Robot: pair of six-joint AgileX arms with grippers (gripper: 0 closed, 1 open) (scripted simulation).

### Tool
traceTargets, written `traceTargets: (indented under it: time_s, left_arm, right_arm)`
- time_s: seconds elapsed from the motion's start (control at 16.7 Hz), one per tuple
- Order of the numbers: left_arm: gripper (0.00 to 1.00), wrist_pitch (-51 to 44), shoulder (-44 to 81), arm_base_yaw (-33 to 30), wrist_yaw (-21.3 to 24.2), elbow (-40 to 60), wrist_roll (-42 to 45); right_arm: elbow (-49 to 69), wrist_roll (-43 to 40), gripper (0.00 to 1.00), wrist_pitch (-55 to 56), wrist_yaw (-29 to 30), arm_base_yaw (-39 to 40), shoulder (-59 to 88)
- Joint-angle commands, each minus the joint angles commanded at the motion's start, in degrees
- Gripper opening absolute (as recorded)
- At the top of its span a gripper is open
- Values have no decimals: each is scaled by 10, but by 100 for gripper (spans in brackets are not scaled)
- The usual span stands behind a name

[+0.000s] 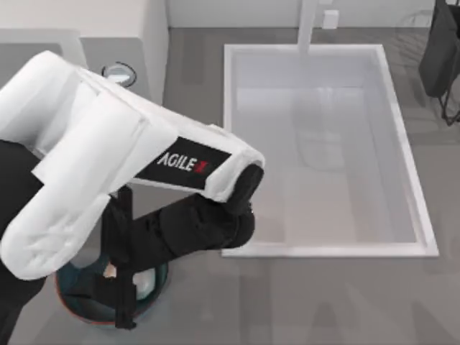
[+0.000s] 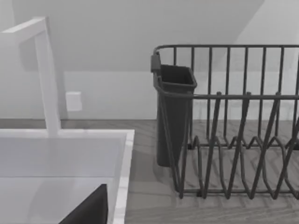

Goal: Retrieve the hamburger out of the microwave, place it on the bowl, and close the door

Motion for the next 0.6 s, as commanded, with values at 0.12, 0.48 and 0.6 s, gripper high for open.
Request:
traceTargets:
  time_s: [0.12,0.48,0.6]
  left_arm:
    - [100,27,-49,18,20,-39,53]
    - [100,179,-324,111,112,-225,352]
    - [100,250,-446,149,148,-300,496]
  right_arm:
    - [0,0,100,0,0,0,0]
    - [0,0,100,0,0,0,0]
    - [0,0,100,0,0,0,0]
